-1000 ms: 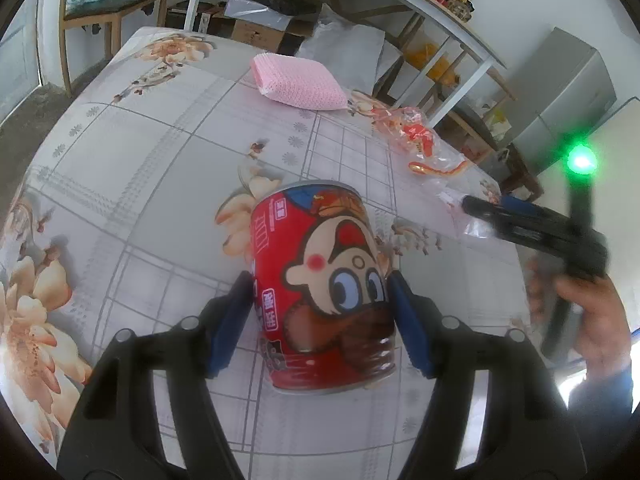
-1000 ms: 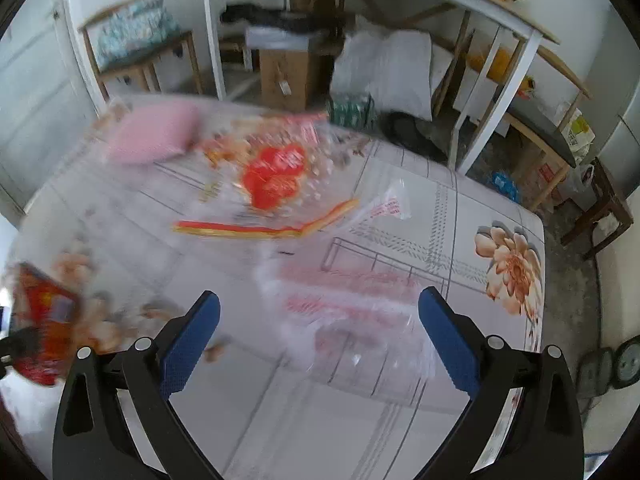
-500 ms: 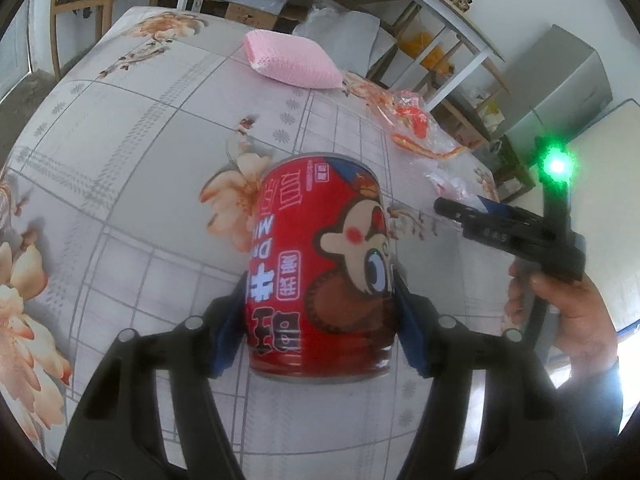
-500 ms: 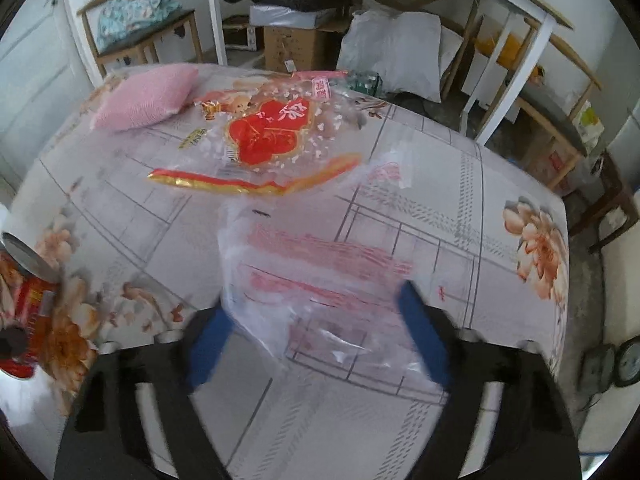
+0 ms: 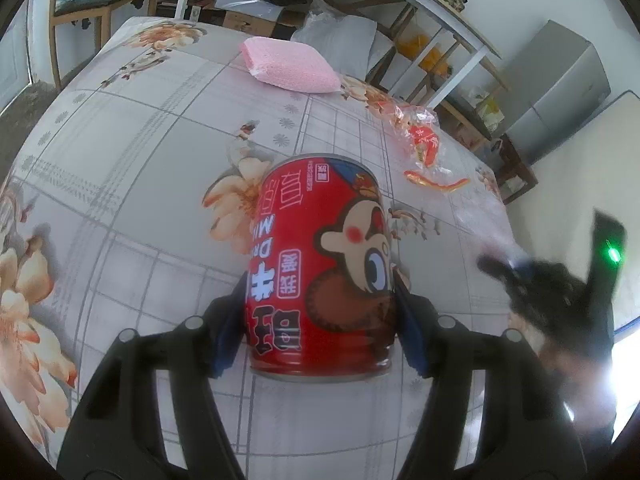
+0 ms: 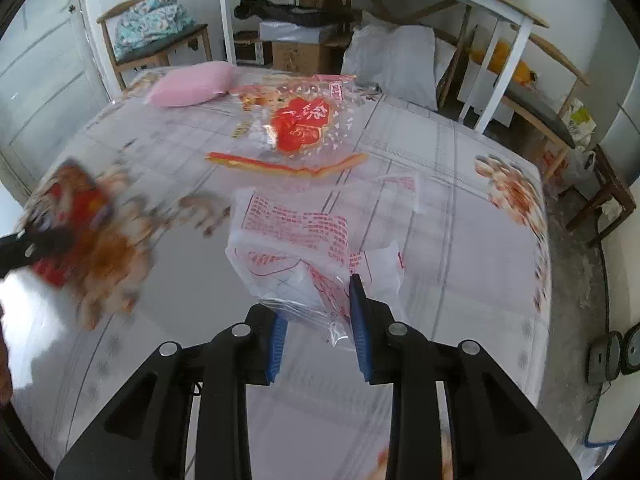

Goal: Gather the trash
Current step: 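Carry the red can and clear plastic bag with both grippers toward the basket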

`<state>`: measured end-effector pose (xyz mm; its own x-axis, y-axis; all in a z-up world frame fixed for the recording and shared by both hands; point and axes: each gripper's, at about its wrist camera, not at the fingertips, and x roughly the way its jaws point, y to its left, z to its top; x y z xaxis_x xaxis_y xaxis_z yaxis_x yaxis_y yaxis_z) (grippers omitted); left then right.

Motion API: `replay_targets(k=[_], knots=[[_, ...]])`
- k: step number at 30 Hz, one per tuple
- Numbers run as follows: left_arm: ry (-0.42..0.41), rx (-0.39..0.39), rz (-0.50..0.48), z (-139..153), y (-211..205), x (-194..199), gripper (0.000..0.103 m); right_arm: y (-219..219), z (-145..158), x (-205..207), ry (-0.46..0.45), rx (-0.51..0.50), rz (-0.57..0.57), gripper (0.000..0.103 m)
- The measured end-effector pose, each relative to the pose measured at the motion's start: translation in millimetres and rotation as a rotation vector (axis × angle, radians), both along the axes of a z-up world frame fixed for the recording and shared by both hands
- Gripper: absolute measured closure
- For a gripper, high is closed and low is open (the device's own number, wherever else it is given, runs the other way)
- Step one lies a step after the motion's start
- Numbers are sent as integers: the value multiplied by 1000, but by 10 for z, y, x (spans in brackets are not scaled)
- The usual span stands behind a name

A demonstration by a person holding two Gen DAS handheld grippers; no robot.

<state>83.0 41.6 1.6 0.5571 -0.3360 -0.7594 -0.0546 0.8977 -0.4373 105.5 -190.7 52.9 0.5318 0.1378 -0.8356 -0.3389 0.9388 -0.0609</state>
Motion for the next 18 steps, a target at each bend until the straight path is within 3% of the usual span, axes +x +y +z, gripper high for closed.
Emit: replay_targets(k=[5,10,18], knots=[[-34,8,-29,104,21,-158,42,12,184,-502,-56,37,12,74],[-132,120,-43,410,14,-502,42,269,322,-910,-114,78,31,74],[-178,305,30,742,278,-1244,42,938,387,-1195,-161,162,137,74]])
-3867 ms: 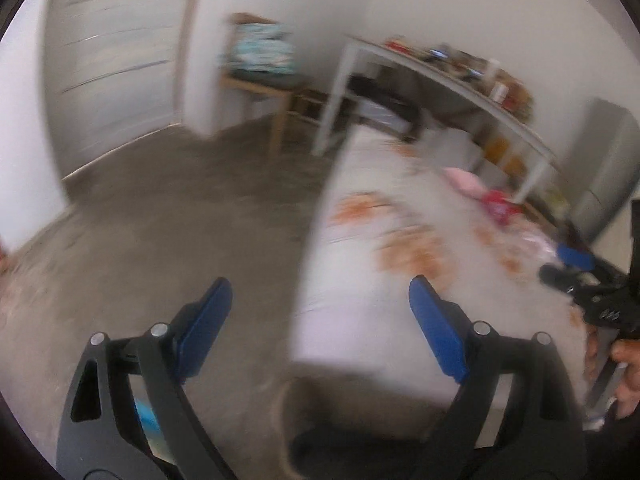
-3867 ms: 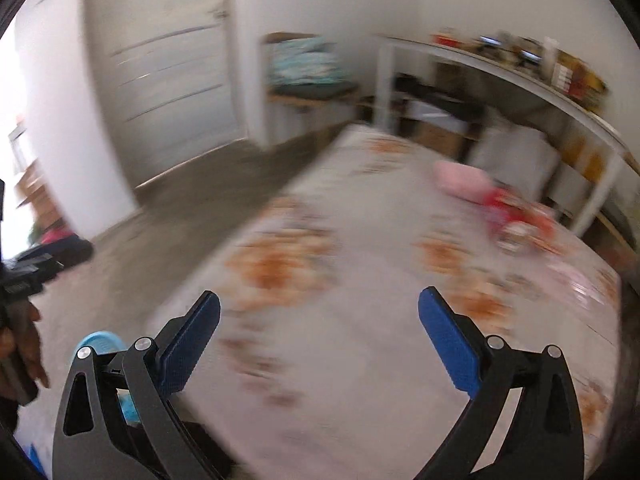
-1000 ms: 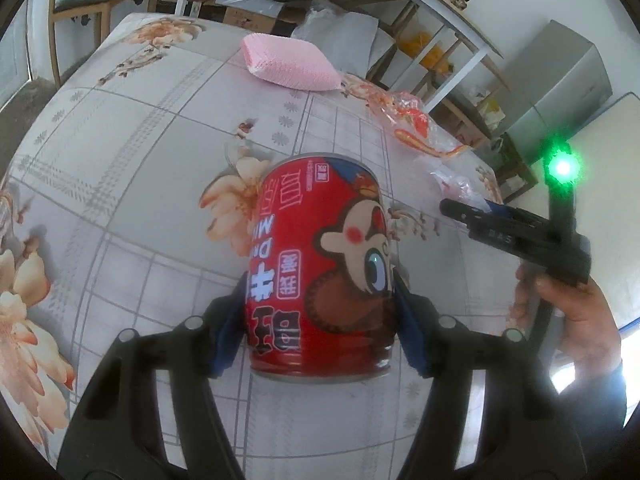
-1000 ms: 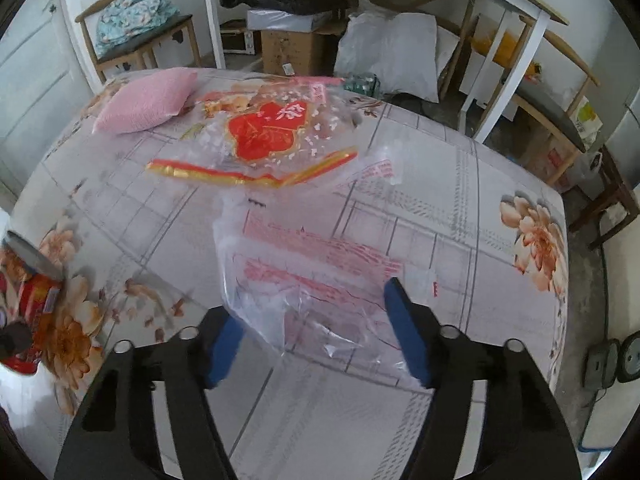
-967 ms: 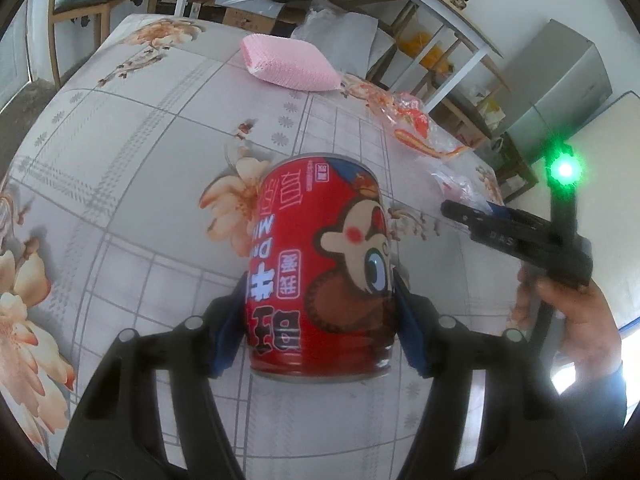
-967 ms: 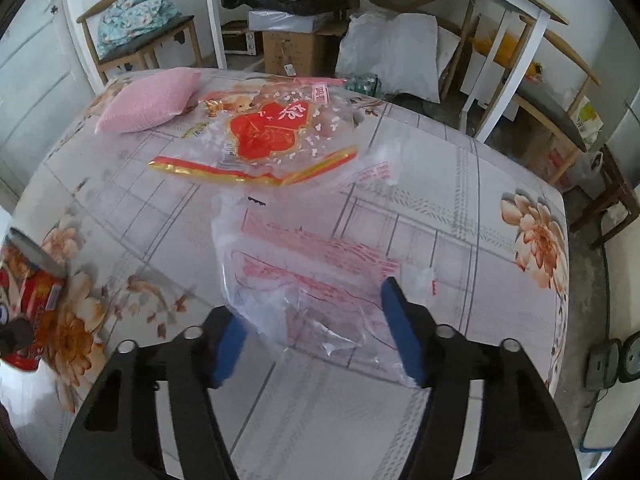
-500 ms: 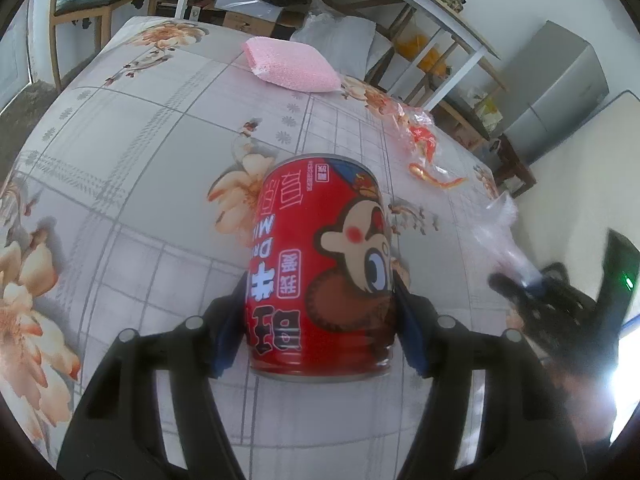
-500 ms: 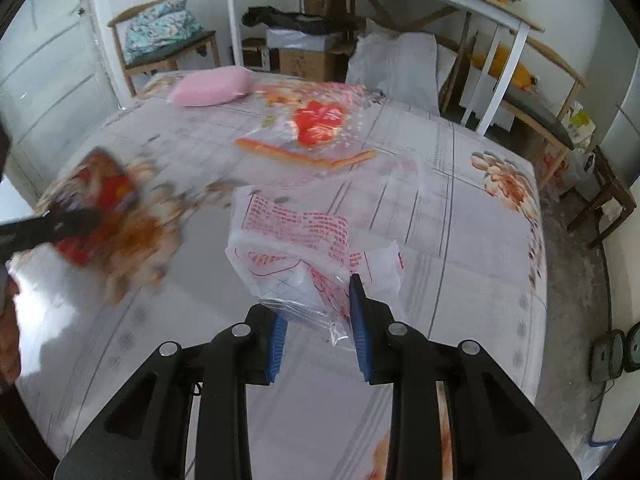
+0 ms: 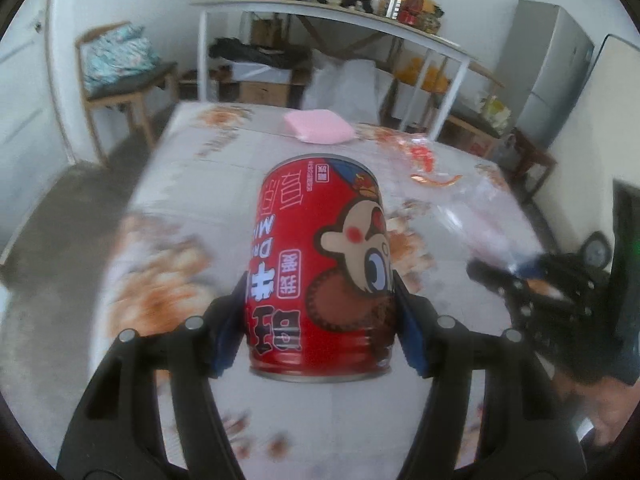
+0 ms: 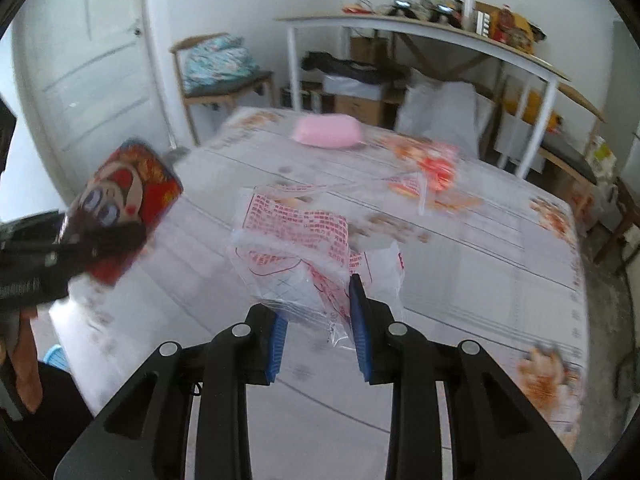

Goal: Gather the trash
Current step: 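Carry the red can and clear plastic bag with both grippers toward the basket, then open the left gripper to drop the red can into the basket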

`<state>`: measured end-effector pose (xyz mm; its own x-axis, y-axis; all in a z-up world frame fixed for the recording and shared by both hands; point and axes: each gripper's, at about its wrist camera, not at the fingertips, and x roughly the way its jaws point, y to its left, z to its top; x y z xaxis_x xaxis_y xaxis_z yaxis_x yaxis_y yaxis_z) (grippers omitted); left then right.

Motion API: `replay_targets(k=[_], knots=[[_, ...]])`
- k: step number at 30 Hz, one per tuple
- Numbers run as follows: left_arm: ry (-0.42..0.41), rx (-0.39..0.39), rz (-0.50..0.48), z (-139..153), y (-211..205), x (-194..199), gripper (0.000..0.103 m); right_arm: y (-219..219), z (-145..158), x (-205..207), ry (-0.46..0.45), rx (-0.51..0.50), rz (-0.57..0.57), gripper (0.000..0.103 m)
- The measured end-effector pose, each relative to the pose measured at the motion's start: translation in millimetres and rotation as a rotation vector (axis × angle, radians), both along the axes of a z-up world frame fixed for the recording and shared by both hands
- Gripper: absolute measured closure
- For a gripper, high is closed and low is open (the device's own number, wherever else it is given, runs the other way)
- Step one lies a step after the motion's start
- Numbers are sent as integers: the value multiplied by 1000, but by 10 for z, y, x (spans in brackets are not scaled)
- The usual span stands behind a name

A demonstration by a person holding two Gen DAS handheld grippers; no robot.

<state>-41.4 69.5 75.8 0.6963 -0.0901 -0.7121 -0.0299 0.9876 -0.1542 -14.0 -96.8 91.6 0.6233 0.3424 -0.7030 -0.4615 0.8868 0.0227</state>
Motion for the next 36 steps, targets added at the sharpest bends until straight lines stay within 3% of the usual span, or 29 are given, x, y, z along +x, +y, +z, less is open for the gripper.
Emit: replay_targets(k=[7,14,20,24,28,31,36], knots=[[-22,103,112,250,451,-612,42,444,-54,-135,-14,21,69,74],[-18,148,245,346,969,-1188,41,843,-21,-329,-33,23,158,74],[38,140,410,171,1701,-1854,41,1138,44,-564,-56,24,237,74],[170,119,558,-313,2372,-2490,41,1384,149,-824,-82,27,316,74],[385,75,698,-1234,3049,-3269,41,1747,281,-1209,-99,48,438,74],[520,-23,768,-1970,3407,-3685,41,2163,297,-1596,-87,45,551,74],[623,-75,836,-2715,3691,-4061,41,2873,121,-2263,-21,26,727,74]])
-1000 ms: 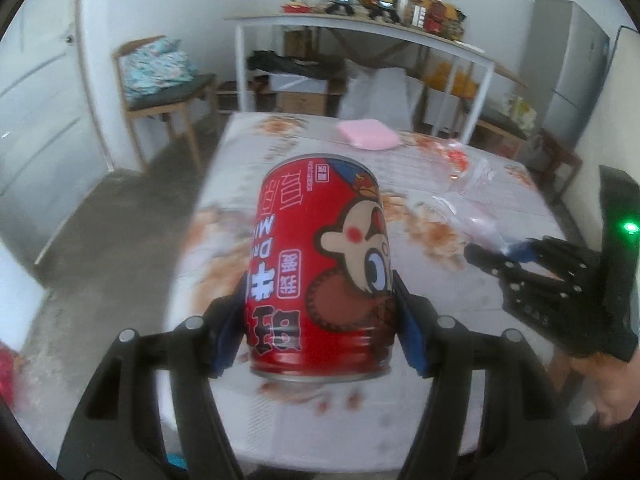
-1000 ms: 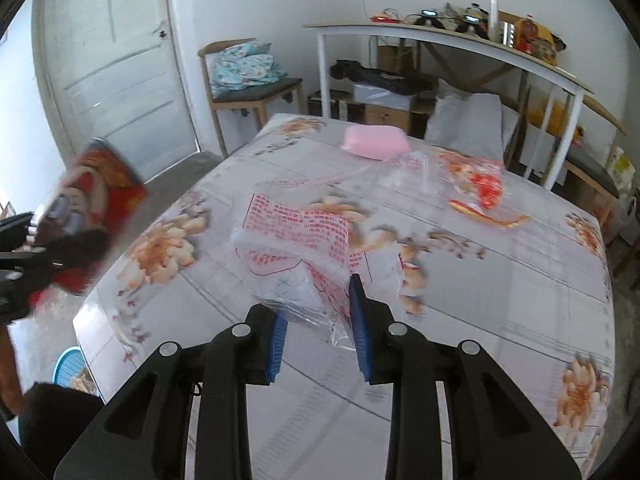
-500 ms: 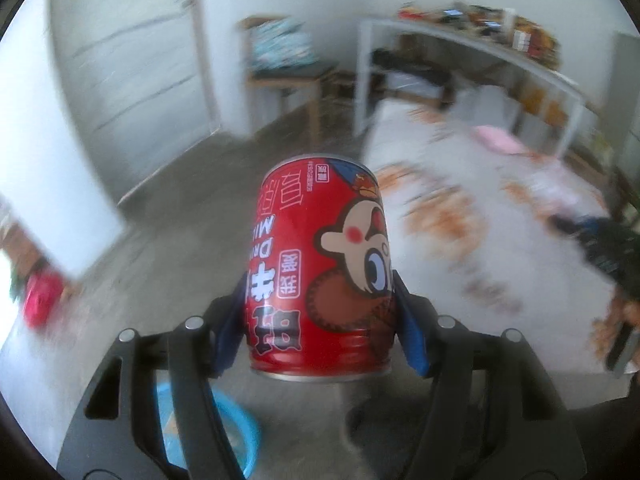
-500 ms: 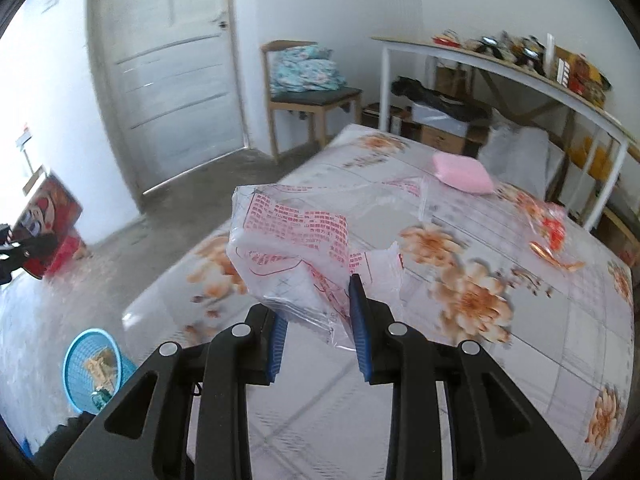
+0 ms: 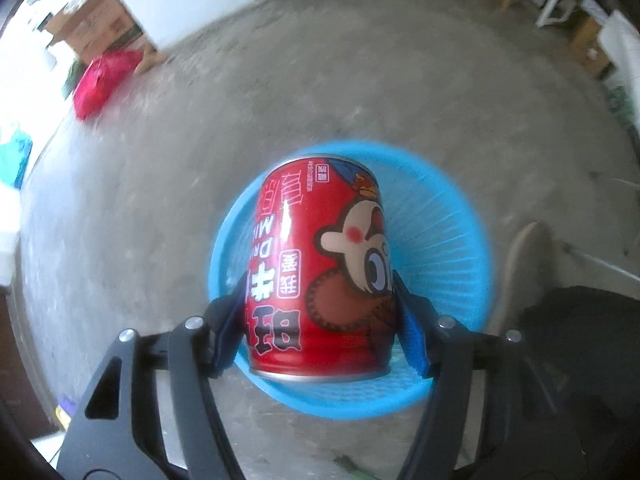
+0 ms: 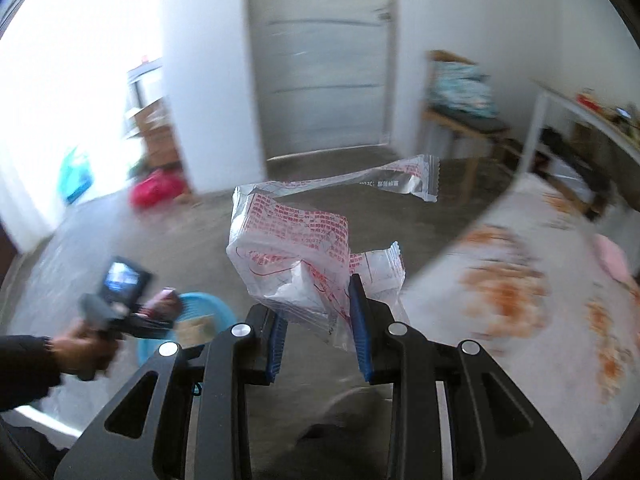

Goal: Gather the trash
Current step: 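Open the left gripper to drop the red can into the basket, then open the right gripper to drop the clear plastic bag into the basket, then move both grippers back over the table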

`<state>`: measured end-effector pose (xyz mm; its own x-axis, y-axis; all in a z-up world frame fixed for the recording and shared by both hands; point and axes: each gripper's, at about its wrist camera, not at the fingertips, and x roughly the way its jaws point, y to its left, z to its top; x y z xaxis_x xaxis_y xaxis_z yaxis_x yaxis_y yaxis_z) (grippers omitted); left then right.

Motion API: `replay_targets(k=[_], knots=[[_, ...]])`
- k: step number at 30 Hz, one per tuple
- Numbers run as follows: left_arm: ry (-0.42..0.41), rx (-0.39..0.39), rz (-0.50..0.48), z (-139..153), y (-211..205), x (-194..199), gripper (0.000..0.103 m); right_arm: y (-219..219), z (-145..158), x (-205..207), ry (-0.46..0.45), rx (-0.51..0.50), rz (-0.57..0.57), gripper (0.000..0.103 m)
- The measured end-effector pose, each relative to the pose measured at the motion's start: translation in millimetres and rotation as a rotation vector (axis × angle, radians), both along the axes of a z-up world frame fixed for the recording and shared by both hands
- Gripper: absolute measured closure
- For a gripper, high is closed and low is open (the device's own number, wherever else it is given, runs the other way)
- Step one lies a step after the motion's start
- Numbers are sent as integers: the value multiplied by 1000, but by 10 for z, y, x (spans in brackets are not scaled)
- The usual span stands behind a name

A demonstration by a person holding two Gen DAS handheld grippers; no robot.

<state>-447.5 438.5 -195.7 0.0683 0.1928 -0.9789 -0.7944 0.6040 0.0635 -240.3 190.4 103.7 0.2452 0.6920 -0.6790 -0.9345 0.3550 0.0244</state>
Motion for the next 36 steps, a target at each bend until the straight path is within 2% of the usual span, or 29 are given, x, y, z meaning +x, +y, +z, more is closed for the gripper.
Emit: replay_targets(k=[2,3,4,7,11,15,21,25,28,30,31,33,34,35,36], knots=[[-1,-82,10,-224,69,-48,41,280,-89,-247,32,-12,57,74],[4,-104,17,-273,80,-38,38,431,-144,-373,49,-22,85,74],[2,-127,37,-326,128,-108,30,540,-179,-456,66,-28,101,74],[-36,-113,92,-244,233,-268,19,903,-346,-731,107,-71,157,74],[-91,-83,127,-73,272,-522,19,1327,-674,-1002,167,-148,212,74],[-177,-74,217,79,356,-832,19,1622,-1079,-1171,211,-244,234,74],[-224,-73,293,10,373,-1155,19,2014,-1774,-1509,228,-428,276,74],[-235,-88,340,-57,438,-1336,19,2186,-2082,-1712,208,-504,318,72],[-236,-87,363,-65,471,-1481,19,2253,-2341,-1805,182,-564,347,67],[-241,-84,380,-69,493,-1543,19,2308,-2484,-1828,168,-595,356,60],[-242,-82,392,-60,505,-1582,19,2364,-2560,-1844,166,-606,348,50],[-244,-82,407,-52,530,-1627,19,2405,-2685,-1850,173,-618,340,40],[-246,-79,413,-37,542,-1646,19,2386,-2727,-1834,176,-622,340,27],[-248,-77,415,-31,555,-1653,19,2363,-2791,-1817,180,-633,342,22],[-251,-71,417,-10,562,-1654,19,2335,-2845,-1790,198,-650,349,22]])
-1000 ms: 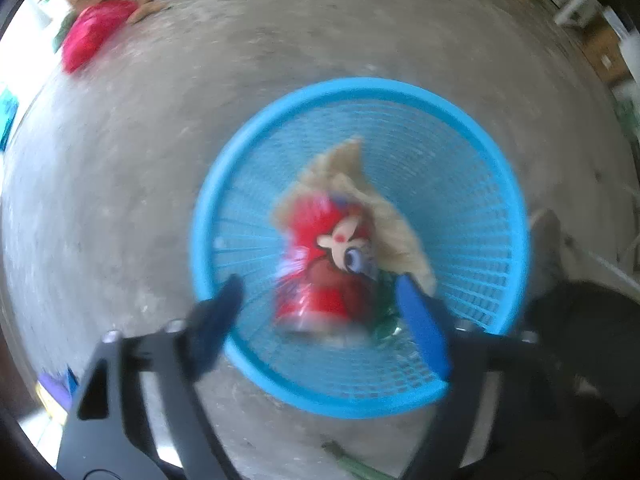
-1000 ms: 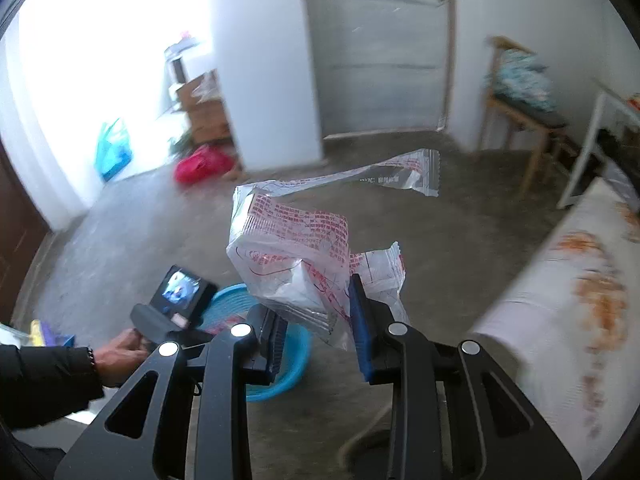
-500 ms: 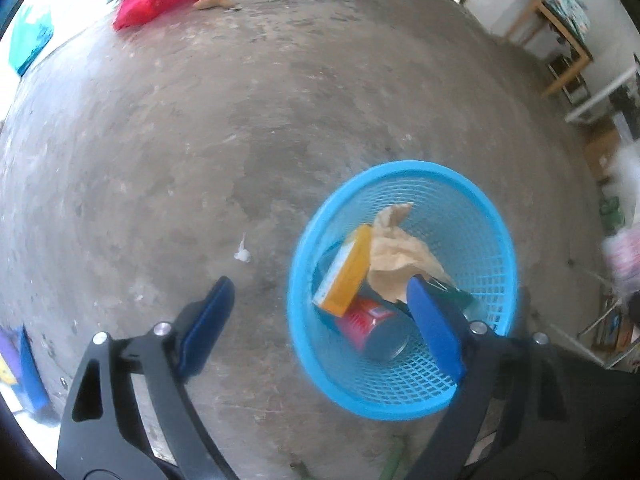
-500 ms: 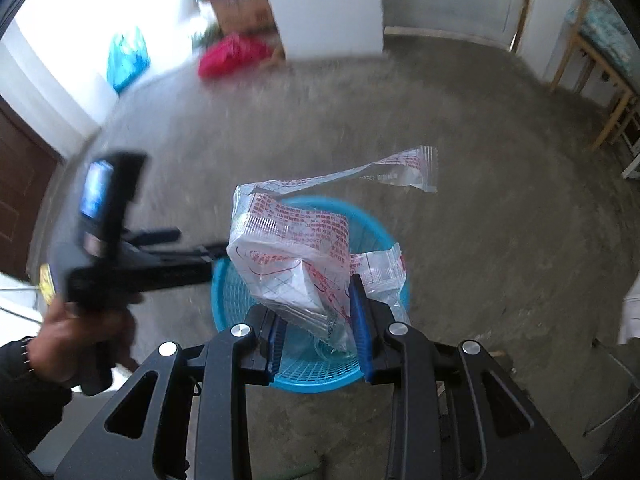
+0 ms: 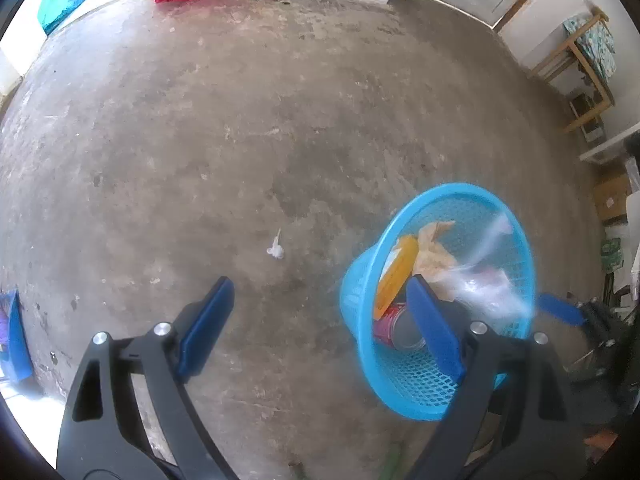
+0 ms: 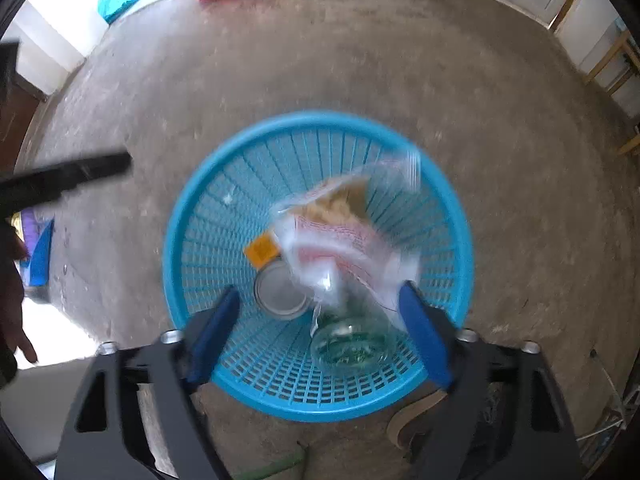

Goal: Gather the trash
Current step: 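Move both grippers back over the table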

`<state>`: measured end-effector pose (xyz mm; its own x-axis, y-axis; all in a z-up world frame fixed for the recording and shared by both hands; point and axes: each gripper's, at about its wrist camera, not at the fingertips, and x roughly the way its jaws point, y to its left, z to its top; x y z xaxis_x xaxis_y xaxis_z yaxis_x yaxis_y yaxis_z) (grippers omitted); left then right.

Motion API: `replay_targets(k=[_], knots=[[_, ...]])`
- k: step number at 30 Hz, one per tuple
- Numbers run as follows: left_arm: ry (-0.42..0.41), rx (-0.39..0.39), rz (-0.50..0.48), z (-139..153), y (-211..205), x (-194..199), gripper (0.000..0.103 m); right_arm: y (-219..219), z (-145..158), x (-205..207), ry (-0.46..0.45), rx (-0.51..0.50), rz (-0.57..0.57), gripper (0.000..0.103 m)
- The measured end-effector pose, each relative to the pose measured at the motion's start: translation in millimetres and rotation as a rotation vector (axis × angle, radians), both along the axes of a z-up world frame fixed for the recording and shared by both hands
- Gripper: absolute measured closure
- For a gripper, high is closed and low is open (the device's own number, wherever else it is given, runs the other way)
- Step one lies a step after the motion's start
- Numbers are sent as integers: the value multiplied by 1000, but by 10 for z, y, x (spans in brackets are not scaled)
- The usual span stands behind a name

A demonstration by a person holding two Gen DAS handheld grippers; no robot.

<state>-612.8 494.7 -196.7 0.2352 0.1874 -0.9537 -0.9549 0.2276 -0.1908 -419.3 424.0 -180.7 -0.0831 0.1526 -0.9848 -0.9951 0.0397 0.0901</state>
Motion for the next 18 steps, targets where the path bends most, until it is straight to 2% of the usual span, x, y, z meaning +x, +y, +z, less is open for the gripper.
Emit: replay_targets(k=[2,6,8,13,16,18], knots=[[-5,12,-2,39,6,31,19,-40,-10,51,12,-20,-12,22],[-39,44,-27,234,-32,217,19,-122,273,267,58,58,-86,17],[-64,70,-56,393,-70,382,19,-173,551,417,60,121,-125,16],[-189,185,-175,1069,-219,1031,19,-529,1487,1039,110,330,-252,7],[-279,264,-297,1589,-402,1639,19,-1024,2099,1565,124,459,-322,6],[-339,323,-405,1983,-614,2164,18,-1493,2494,1939,66,542,-361,6]])
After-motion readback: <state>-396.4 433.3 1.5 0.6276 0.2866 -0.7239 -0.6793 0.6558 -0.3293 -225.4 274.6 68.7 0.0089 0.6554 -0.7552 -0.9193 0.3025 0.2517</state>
